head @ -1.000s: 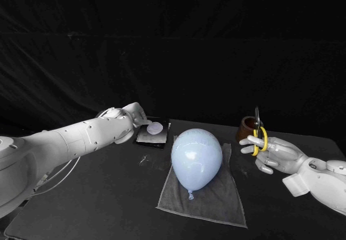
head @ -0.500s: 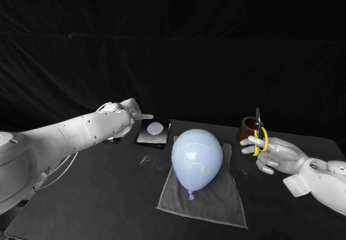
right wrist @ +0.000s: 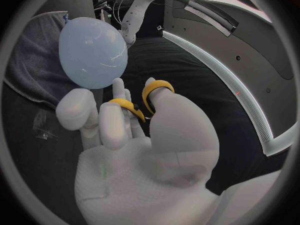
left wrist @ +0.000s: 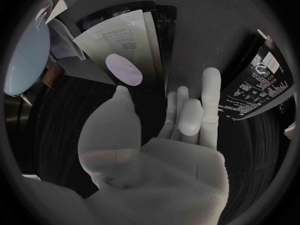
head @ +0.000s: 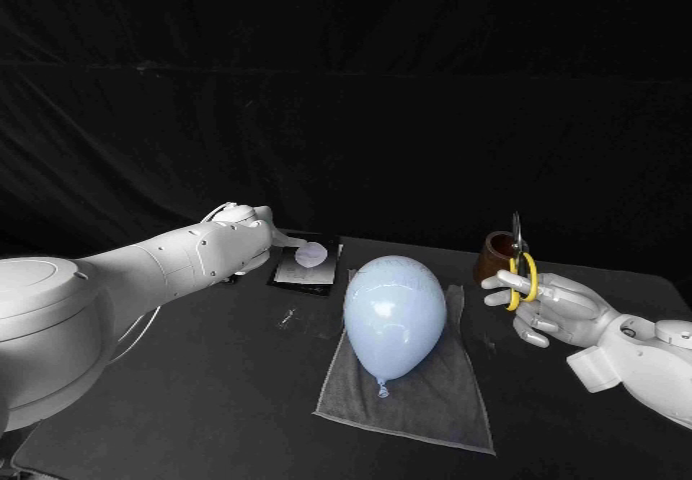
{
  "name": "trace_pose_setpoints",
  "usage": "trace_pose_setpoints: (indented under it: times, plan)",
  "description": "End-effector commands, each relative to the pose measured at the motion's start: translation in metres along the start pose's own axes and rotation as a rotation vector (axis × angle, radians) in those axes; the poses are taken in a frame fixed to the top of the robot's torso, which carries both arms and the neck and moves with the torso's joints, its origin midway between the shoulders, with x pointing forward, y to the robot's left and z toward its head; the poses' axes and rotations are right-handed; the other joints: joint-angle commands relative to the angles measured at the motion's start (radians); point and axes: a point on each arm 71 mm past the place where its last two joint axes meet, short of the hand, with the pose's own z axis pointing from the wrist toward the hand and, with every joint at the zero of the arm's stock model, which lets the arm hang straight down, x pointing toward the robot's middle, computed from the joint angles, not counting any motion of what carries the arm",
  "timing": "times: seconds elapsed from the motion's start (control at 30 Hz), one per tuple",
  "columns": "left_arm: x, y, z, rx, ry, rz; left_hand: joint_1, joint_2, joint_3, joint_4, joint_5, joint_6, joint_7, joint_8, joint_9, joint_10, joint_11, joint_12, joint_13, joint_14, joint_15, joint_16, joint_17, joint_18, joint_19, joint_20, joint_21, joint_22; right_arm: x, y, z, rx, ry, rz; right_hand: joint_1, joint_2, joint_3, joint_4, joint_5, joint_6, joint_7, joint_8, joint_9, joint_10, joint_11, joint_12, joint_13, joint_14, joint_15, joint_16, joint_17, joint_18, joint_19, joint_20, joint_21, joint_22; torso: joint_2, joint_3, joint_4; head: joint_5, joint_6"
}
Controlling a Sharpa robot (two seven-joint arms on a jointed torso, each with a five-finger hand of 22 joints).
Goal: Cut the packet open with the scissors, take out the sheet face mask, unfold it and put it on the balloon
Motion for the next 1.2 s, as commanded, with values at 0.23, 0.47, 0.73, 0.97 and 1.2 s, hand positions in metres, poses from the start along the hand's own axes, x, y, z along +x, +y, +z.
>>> trace_pose_setpoints:
  times: [0.23, 0.47, 0.73, 0.97, 1.2]
  plan:
    - [0.009, -0.006, -0.001, -0.017, 0.118, 0.13, -0.018, -0.007, -0.008, 0.0, 0.0, 0.011, -0.008, 0.05, 0.017, 0.011, -0.014, 0.06, 0.038, 0.026, -0.011, 0.03, 0.036, -0.015, -0.001, -0.009, 0.085, 0.092, 0.0, 0.001, 0.001, -0.002, -0.001, -0.009, 0.0, 0.008, -0.004, 0.002, -0.004, 0.007, 0.002, 0.003, 0.0, 0.007, 0.003, 0.004, 0.002, 0.007, -0.003, 0.003, -0.001, 0.015, 0.003, 0.0, 0.003, 0.0, 0.0, -0.0002, 0.0016, -0.003, -0.006]
    - [0.014, -0.012, -0.002, -0.007, 0.153, 0.146, -0.02, -0.013, -0.014, 0.0, 0.0, 0.007, -0.012, 0.069, 0.025, 0.006, -0.017, 0.083, 0.054, 0.013, -0.014, 0.021, 0.021, -0.011, -0.025, -0.01, 0.084, 0.082, 0.0, 0.001, 0.001, -0.002, -0.002, -0.01, 0.0, 0.008, -0.004, 0.002, -0.004, 0.007, 0.002, 0.003, 0.0, 0.007, 0.003, 0.004, 0.002, 0.007, -0.003, 0.003, -0.001, 0.015, 0.003, 0.0, 0.003, 0.0, 0.0, -0.0001, 0.0006, 0.0, -0.008]
    - [0.017, -0.015, -0.003, -0.002, 0.168, 0.15, -0.02, -0.008, -0.01, 0.0, 0.0, 0.006, -0.015, 0.078, 0.028, 0.0, -0.019, 0.09, 0.06, -0.001, -0.014, 0.011, 0.004, -0.007, -0.046, -0.01, 0.072, 0.06, 0.0, 0.001, 0.001, -0.001, -0.003, -0.011, 0.0, 0.008, -0.005, 0.002, -0.004, 0.007, 0.002, 0.002, 0.0, 0.007, 0.003, 0.003, 0.002, 0.006, -0.003, 0.002, -0.003, 0.015, 0.003, 0.0, 0.002, -0.001, 0.001, -0.0004, 0.0005, -0.001, -0.011]
    - [0.018, -0.013, -0.002, -0.011, 0.186, 0.158, 0.065, 0.048, 0.033, -0.003, -0.001, 0.013, -0.023, 0.1, 0.031, -0.014, -0.025, 0.105, 0.072, -0.012, -0.019, 0.003, -0.007, -0.004, -0.071, -0.013, 0.073, 0.056, 0.0, 0.001, 0.001, -0.001, -0.003, -0.012, 0.0, 0.008, -0.005, 0.002, -0.004, 0.007, 0.002, 0.002, 0.0, 0.007, 0.003, 0.003, 0.002, 0.006, -0.003, 0.002, -0.003, 0.015, 0.003, 0.0, 0.002, -0.001, -0.001, 0.0001, 0.0009, -0.002, -0.014]
    - [0.018, -0.011, -0.001, -0.016, 0.19, 0.161, 0.112, 0.087, 0.054, -0.004, -0.002, 0.032, -0.029, 0.109, 0.027, -0.014, -0.031, 0.112, 0.077, -0.011, -0.023, 0.003, -0.007, -0.004, -0.076, -0.016, 0.081, 0.065, 0.001, 0.001, 0.001, -0.002, -0.003, -0.012, 0.0, 0.009, -0.006, 0.003, -0.004, 0.007, 0.002, 0.002, 0.0, 0.007, 0.003, 0.003, 0.002, 0.006, -0.003, 0.002, -0.004, 0.015, 0.003, 0.0, 0.001, -0.001, -0.001, -0.0001, -0.0001, -0.002, -0.015]
